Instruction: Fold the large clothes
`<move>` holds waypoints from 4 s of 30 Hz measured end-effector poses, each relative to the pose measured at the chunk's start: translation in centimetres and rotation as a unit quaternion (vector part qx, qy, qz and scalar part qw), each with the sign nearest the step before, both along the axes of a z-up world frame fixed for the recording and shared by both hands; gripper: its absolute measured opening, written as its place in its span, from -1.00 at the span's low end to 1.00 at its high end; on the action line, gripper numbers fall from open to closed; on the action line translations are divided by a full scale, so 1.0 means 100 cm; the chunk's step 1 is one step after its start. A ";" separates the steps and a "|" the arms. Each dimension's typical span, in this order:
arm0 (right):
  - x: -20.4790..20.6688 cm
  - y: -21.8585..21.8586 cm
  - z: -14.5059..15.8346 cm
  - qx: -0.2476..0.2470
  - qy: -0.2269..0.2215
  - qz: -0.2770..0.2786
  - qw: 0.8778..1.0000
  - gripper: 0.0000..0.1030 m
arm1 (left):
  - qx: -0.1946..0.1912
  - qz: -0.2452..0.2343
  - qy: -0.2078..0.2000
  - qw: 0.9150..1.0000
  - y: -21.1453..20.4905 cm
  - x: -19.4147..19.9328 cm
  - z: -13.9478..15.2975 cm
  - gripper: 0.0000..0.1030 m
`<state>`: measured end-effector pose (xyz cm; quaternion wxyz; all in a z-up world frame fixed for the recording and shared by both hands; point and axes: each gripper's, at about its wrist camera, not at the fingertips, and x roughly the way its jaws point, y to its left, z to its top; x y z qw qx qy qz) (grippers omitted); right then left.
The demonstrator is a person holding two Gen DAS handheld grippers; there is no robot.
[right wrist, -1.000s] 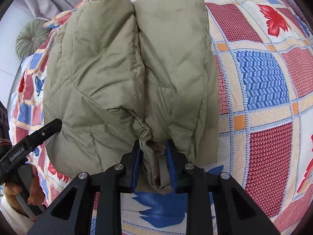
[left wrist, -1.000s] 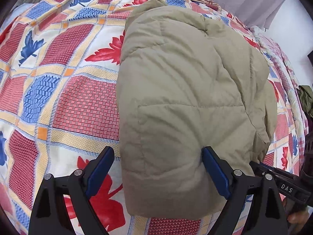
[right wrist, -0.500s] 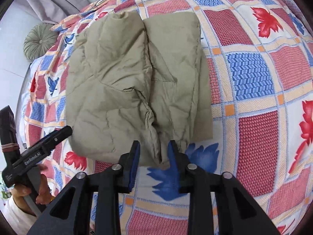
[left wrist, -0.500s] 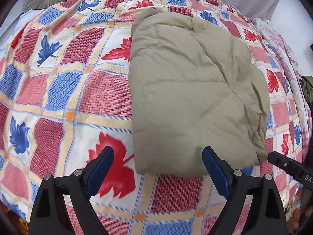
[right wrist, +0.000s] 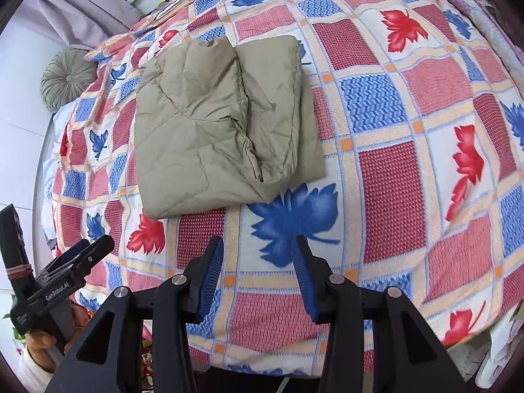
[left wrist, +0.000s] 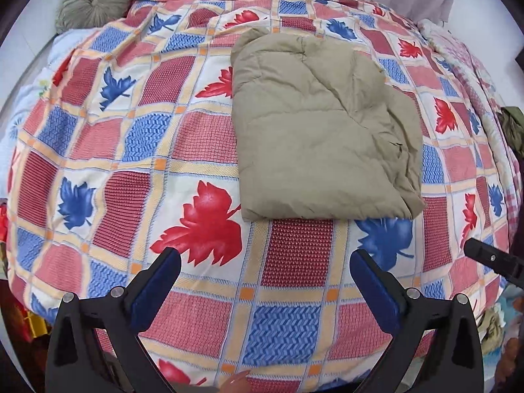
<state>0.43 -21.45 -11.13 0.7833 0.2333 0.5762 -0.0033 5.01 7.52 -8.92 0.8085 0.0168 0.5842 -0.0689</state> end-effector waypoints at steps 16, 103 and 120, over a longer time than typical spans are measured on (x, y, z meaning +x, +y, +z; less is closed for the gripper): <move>-0.041 0.022 0.103 -0.075 -0.062 0.010 0.995 0.70 | -0.018 0.010 -0.041 0.999 0.005 -0.039 0.094 1.00; -0.052 0.040 0.155 -0.144 -0.108 -0.004 0.984 0.72 | 0.018 0.027 -0.091 0.995 0.014 -0.055 0.148 1.00; -0.053 0.042 0.156 -0.144 -0.108 -0.005 0.984 0.72 | 0.017 0.028 -0.092 0.995 0.014 -0.055 0.148 1.00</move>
